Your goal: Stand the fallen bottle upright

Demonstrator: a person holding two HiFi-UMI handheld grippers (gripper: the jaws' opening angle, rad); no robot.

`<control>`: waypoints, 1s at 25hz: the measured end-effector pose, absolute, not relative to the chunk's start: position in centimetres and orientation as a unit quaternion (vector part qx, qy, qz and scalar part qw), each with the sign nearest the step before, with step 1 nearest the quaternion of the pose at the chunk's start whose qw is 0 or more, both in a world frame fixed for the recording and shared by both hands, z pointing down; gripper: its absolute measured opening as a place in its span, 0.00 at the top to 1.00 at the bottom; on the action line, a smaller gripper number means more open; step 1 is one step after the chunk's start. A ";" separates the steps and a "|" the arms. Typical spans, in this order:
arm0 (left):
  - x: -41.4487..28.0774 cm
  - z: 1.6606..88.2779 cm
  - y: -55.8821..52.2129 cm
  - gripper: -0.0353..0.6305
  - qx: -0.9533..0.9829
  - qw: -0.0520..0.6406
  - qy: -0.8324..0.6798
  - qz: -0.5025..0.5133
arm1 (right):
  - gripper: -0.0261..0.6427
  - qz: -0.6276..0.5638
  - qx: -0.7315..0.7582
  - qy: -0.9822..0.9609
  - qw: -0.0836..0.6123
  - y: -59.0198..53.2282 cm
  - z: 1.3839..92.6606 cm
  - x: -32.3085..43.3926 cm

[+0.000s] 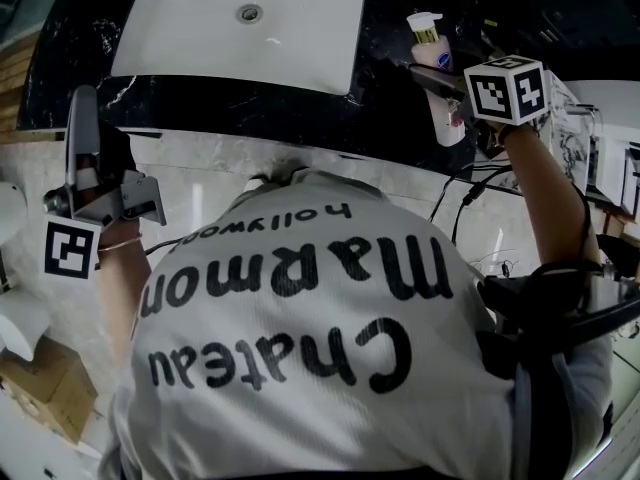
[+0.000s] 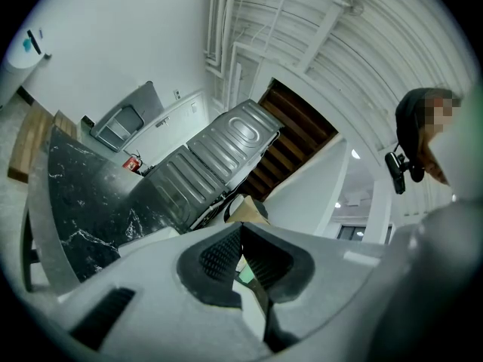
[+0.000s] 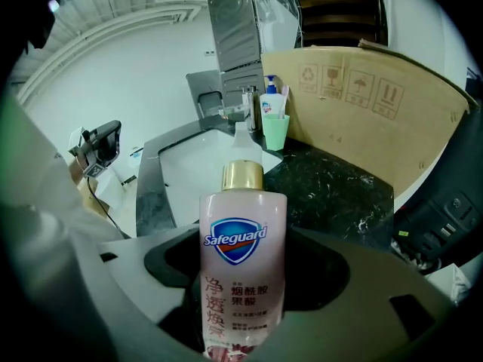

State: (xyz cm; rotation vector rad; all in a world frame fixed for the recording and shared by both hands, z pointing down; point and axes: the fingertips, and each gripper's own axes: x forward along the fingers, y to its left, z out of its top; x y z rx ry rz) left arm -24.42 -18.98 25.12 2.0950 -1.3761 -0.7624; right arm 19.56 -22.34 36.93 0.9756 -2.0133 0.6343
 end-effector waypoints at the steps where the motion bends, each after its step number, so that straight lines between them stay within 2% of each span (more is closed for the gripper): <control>1: -24.4 25.1 -19.0 0.93 0.773 0.257 -0.508 -0.281 | 0.50 0.249 0.390 -0.796 0.391 -22.6 36.7 19.6; 25: -25.0 22.6 -19.0 0.93 0.773 0.224 -0.518 -0.290 | 0.50 0.179 0.483 -0.820 0.250 -27.9 31.8 20.5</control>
